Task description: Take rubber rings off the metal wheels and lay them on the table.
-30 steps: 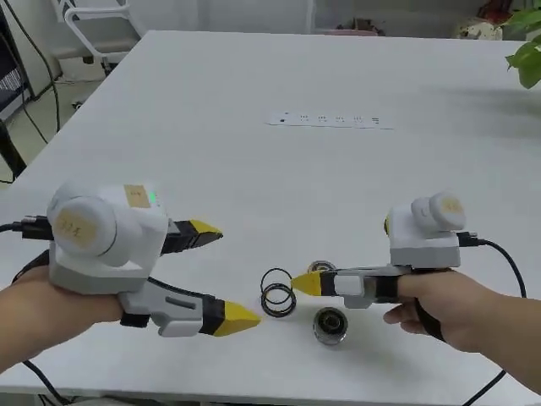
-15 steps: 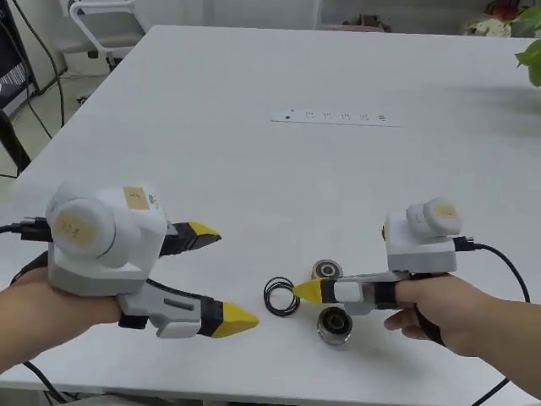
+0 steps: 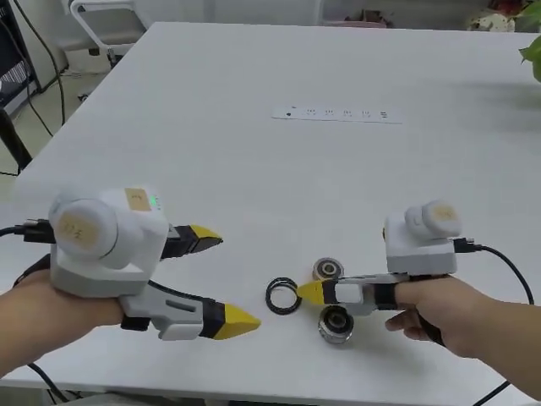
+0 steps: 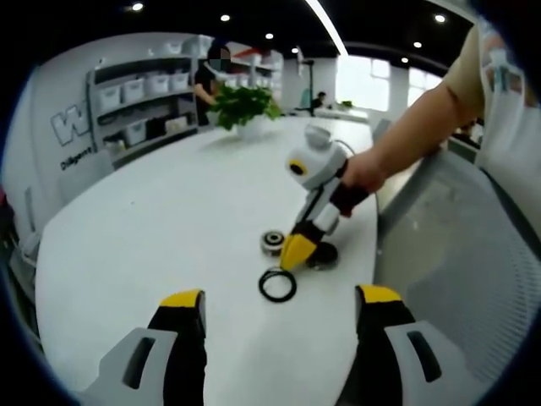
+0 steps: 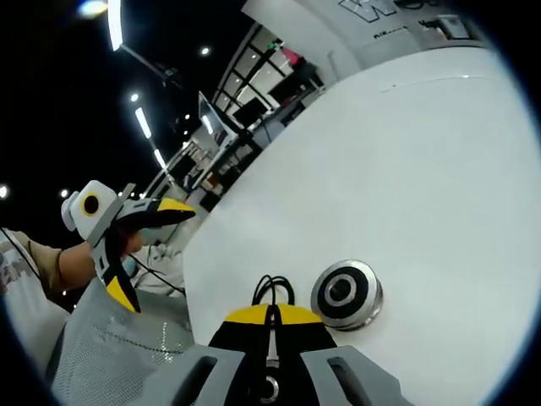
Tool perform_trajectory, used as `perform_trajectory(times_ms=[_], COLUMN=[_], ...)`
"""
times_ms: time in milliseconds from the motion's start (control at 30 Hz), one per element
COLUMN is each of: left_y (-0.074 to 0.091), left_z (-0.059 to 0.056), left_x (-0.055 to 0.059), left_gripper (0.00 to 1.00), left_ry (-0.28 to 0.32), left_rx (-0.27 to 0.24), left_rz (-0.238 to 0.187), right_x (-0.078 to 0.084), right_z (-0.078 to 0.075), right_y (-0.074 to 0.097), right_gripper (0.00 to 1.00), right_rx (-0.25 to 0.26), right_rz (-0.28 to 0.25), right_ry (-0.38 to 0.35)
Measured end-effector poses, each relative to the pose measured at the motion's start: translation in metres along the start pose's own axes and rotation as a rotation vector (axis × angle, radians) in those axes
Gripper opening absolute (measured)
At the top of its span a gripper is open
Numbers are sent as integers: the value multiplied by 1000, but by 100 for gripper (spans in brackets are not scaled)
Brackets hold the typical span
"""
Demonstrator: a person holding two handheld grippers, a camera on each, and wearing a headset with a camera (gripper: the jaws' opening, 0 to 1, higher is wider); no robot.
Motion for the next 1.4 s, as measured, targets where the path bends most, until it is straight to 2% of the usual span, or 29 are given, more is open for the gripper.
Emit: perform_trajectory(times_ms=[200,467,767,967,1100,1400], left_y=[0,0,3,6,9,14], left_z=[1,1,0,-2,-1,-3], left_x=[0,-1,-6,-10,-14,-20], left_gripper=[73,73,73,73,73,73], left_ry=[0,1,-4,-7,-2,-8], left_rx=[-1,0,0,-4,-11,-19], left_rz=[1,4,-3,-9,-20,-33], right_x=[-1,-2,-18,-30,-36,-37], right_z=[-3,-2,15,22,32,50], right_y=[1,5,15,32,46,71], right_gripper=[0,3,5,7,9,14], right_rx=[18,17,-22,-22,-7,21], right_rz=[-6,-21,-79,-131,-168,-195], right_ry=[5,-8,11,42,92,188])
Point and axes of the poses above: the centre of the closed fingertips' face, and the gripper's own axes: y roughly backward along the fingers, z roughly to its left, x roughly out of its underside, the point moved 4 cm from there along y, roughly backward along the fingers, and after that the axes turned 8 degrees about z, right-handed, at the moved point
